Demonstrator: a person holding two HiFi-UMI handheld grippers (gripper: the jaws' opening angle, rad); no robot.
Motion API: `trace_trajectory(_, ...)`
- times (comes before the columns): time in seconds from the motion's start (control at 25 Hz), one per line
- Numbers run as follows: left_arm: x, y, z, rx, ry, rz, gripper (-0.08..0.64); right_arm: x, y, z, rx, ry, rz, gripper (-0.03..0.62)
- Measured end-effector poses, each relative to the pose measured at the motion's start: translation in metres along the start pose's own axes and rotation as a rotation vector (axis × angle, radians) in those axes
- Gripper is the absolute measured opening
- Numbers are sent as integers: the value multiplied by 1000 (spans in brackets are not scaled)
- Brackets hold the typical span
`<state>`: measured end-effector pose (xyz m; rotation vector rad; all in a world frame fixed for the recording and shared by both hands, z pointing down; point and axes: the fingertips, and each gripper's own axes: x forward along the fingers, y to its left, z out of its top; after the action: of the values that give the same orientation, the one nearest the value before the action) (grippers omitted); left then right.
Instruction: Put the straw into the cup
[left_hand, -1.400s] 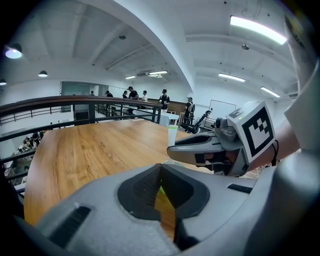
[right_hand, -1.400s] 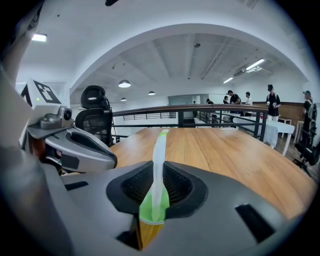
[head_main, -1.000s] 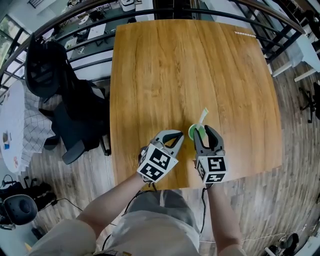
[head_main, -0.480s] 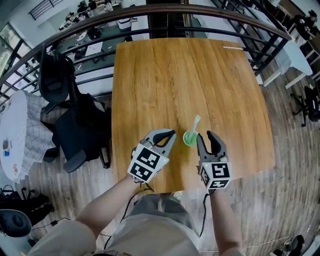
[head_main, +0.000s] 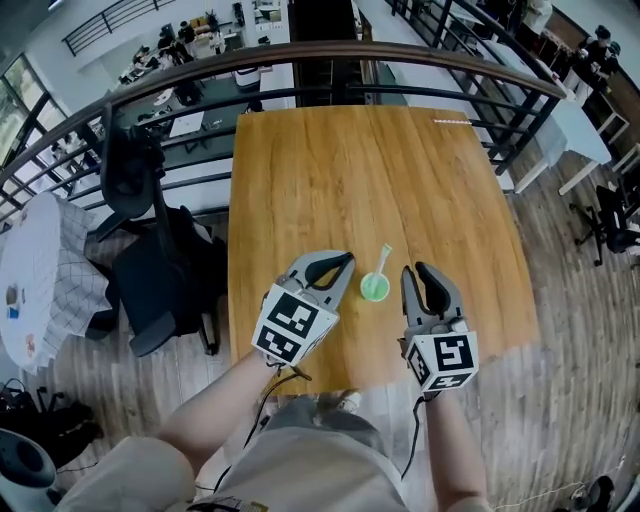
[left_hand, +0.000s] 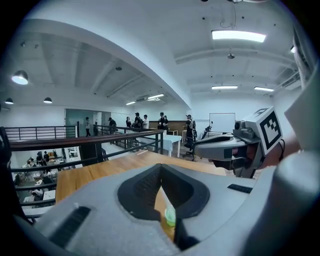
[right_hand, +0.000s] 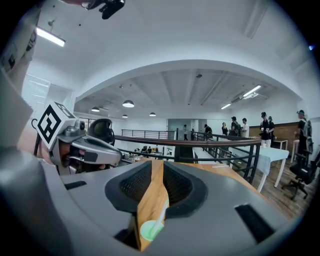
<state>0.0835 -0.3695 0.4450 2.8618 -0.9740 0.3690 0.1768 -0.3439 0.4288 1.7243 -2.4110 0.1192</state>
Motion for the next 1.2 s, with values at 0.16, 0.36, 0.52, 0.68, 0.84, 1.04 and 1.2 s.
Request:
trace_trajectory(0.16,-13,-10,24,30,-37,-21,12,-21,0,37,-17,-87,-26,59)
trace_trajectory(0.36,-38,-21,59,59,-104,-23,12,-51,8,71,-35,-141,-18,46)
trace_trajectory(0.52,-57,-30,86,91,-183,-4,12,-77,14,97,-39,-204,-30,38)
trace_trajectory(0.68,-74,-49,102,119,-230,-12,12,-100,19,114,-36,-250,-32,37)
trace_trajectory(0.84,-86,-69,109,155,-266,-34,12,-119,22,115,-10,-271,-26,35)
trace_trajectory(1.04,-97,-87,103,134,-265,-29,12,-140,29,99,-25,-240,-34,34)
trace_trajectory(1.2,-104,-97,88,104,-242,-36,12,-157,36,88,-24,-218,-26,32)
